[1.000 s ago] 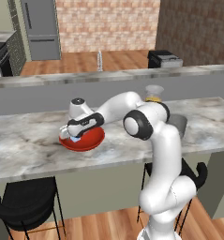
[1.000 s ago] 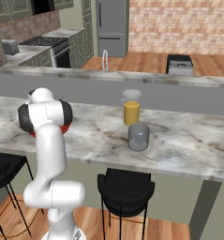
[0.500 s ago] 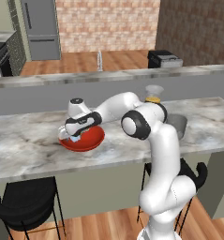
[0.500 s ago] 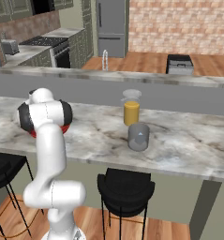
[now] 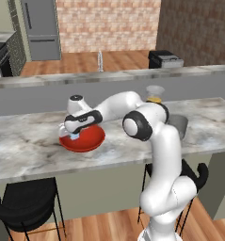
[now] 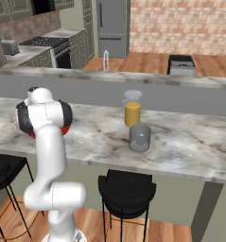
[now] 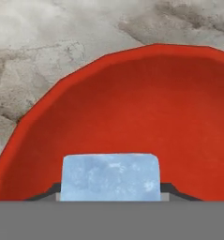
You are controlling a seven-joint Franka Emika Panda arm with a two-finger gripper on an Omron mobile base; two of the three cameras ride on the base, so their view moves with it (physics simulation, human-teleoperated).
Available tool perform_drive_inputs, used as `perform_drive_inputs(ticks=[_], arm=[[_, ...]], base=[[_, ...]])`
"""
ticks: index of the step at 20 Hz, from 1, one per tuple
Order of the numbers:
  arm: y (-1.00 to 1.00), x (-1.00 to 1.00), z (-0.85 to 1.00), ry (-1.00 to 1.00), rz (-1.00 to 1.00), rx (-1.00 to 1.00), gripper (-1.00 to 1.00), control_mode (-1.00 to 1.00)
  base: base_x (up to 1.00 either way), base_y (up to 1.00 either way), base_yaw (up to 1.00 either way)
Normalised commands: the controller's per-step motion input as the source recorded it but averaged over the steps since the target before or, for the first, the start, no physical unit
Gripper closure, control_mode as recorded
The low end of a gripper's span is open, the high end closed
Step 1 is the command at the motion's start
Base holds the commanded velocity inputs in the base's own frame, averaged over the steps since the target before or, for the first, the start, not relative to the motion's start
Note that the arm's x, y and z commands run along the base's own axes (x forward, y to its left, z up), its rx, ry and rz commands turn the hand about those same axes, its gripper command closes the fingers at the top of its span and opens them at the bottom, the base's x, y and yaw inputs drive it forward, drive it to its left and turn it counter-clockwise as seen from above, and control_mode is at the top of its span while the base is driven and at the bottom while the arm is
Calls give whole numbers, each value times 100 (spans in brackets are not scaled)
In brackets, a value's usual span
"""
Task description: There are two ice cubes in the ice bowl. Place both ice cubes in the glass cup.
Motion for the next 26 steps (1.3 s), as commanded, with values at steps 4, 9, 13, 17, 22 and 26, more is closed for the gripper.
perform_drive_inputs(ticks=[4, 9, 13, 17, 22, 26], arm=[[-12, -67, 88, -10, -8, 0, 100, -100], [-41, -84, 93, -3, -15, 0, 100, -100], [-42, -61, 77, 0, -20, 0, 100, -100], [-57, -76, 61, 0, -19, 0, 100, -100], [-51, -63, 45, 5, -19, 0, 100, -100], [-65, -49, 22, 7, -19, 0, 100, -100]], base=[[0, 0, 0], [0, 0, 0], [0, 0, 0], [0, 0, 0], [0, 0, 0], [0, 0, 0]])
